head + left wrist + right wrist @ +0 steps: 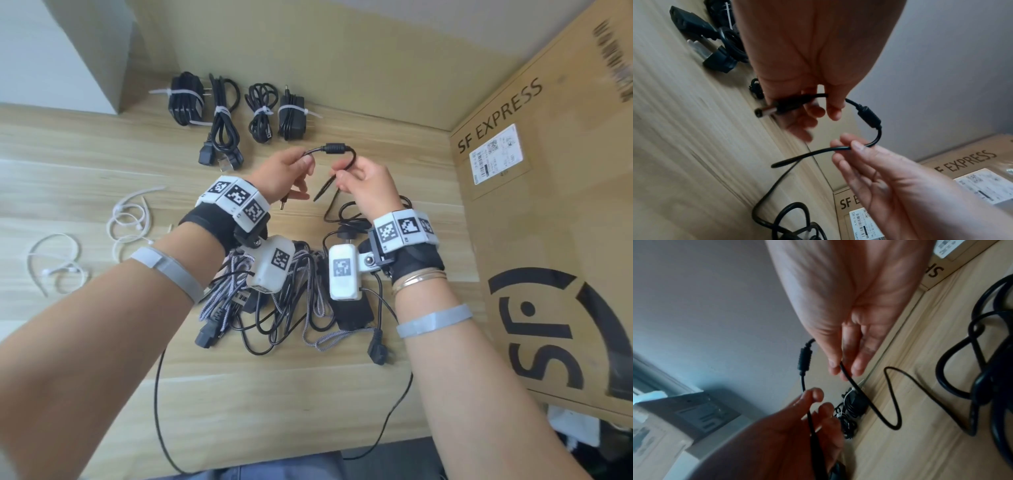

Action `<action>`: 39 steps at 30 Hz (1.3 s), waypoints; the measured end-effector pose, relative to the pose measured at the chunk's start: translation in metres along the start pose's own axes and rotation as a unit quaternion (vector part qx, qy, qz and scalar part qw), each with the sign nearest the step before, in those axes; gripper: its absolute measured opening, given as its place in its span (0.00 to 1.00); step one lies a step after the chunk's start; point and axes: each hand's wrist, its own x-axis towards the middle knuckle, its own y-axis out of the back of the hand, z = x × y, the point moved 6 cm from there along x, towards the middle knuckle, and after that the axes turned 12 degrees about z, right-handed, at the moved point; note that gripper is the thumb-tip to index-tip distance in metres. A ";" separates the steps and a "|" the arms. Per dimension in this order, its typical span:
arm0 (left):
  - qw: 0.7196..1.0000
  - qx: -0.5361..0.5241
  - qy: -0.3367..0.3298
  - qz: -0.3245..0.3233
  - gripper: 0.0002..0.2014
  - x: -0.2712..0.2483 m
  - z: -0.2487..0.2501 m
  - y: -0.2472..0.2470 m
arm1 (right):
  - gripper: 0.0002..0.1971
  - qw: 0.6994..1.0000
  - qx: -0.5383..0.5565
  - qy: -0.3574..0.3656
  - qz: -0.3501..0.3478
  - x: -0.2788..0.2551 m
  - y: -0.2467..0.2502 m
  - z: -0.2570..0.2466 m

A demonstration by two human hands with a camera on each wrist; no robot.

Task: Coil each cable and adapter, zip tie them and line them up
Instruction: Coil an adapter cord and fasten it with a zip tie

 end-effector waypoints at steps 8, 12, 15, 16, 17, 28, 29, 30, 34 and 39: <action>0.990 0.118 -0.079 0.024 0.09 -0.002 0.005 0.002 | 0.04 0.995 0.025 0.095 0.022 0.000 -0.013 -0.030; 0.996 -0.071 -0.039 0.036 0.15 0.000 0.004 0.012 | 0.07 0.995 -0.037 0.092 0.003 0.004 -0.017 -0.024; 0.989 -0.145 -0.003 0.021 0.17 -0.002 0.004 0.015 | 0.14 0.995 -0.078 0.041 -0.054 0.000 -0.036 -0.007; 0.990 -0.141 -0.007 0.019 0.17 -0.003 0.004 0.015 | 0.16 0.993 -0.088 0.032 -0.066 -0.001 -0.042 -0.002; 0.990 -0.136 -0.015 0.018 0.18 -0.004 0.004 0.015 | 0.18 0.992 -0.095 0.023 -0.075 -0.003 -0.047 0.000; 0.989 -0.137 0.041 -0.041 0.18 -0.005 -0.009 0.021 | 0.30 0.982 0.030 -0.021 -0.184 -0.006 -0.095 -0.002; 0.989 -0.137 0.045 -0.035 0.17 -0.004 -0.013 0.023 | 0.27 0.982 0.055 -0.018 -0.179 -0.005 -0.095 -0.005; 0.989 -0.136 0.046 -0.022 0.16 -0.003 -0.015 0.026 | 0.24 0.983 0.082 -0.017 -0.162 -0.004 -0.092 -0.008; 0.996 -0.051 0.016 0.070 0.09 0.006 -0.021 0.045 | 0.12 0.991 0.119 0.000 -0.064 0.002 -0.077 -0.011; 1.000 -0.007 0.004 0.023 0.07 0.006 -0.026 0.040 | 0.10 0.994 0.035 0.046 -0.096 0.000 -0.070 -0.019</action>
